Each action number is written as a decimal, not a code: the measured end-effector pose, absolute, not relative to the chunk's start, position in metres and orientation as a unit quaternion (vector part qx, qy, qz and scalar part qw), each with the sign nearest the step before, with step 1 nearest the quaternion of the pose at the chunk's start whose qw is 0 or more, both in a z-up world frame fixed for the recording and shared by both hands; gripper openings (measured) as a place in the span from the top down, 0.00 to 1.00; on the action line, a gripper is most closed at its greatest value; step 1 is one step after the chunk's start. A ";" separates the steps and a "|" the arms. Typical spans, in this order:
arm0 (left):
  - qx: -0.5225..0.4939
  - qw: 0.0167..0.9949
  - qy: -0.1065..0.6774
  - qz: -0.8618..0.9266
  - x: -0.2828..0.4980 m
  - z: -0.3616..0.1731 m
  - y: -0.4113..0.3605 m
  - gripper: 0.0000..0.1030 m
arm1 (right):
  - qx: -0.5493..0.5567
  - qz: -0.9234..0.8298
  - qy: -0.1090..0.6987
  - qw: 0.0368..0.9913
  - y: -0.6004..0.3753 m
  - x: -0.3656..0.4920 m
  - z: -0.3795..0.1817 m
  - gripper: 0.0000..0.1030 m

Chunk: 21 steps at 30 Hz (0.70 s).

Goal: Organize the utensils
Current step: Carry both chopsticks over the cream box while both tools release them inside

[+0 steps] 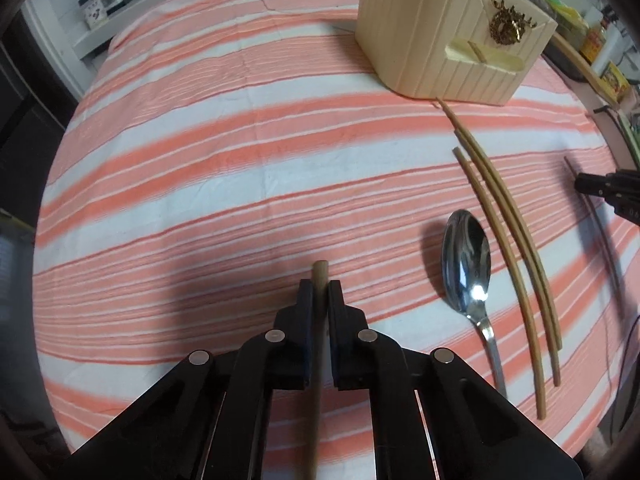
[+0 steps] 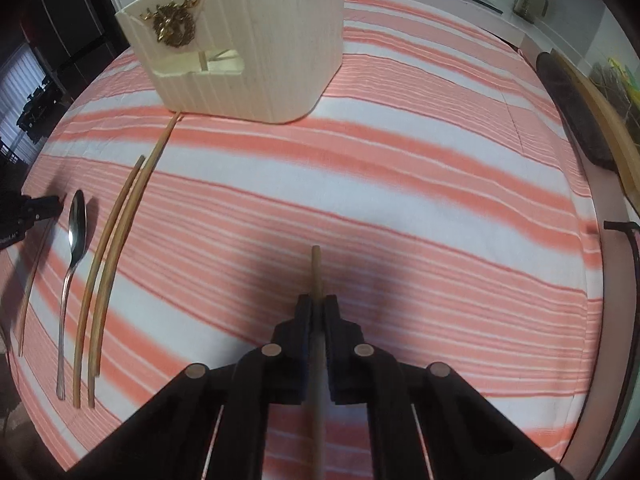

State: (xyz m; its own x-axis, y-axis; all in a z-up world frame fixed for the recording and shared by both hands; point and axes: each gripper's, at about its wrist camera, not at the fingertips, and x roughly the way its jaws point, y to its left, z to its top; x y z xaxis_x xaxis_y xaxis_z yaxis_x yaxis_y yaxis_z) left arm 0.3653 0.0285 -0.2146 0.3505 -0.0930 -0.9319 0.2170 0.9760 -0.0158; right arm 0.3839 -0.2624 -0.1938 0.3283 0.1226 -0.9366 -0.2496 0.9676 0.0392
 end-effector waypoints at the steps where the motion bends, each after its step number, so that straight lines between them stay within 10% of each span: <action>1: 0.046 0.829 0.550 -0.092 0.363 -0.206 0.030 0.95 | -0.048 0.115 0.557 0.821 -0.264 0.383 -0.187 0.94; 21: -0.102 0.964 0.210 -0.129 0.313 0.063 0.076 0.96 | -0.004 0.171 0.241 0.955 -0.262 0.300 0.042 0.94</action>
State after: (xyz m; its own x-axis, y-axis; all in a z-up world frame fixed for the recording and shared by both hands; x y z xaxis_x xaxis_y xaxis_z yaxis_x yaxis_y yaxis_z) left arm 0.3133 0.0755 0.0633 0.8786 -0.2910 -0.3787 0.2050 0.9459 -0.2513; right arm 0.2996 -0.2621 0.0424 0.8249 0.3248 -0.4627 -0.3291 0.9414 0.0741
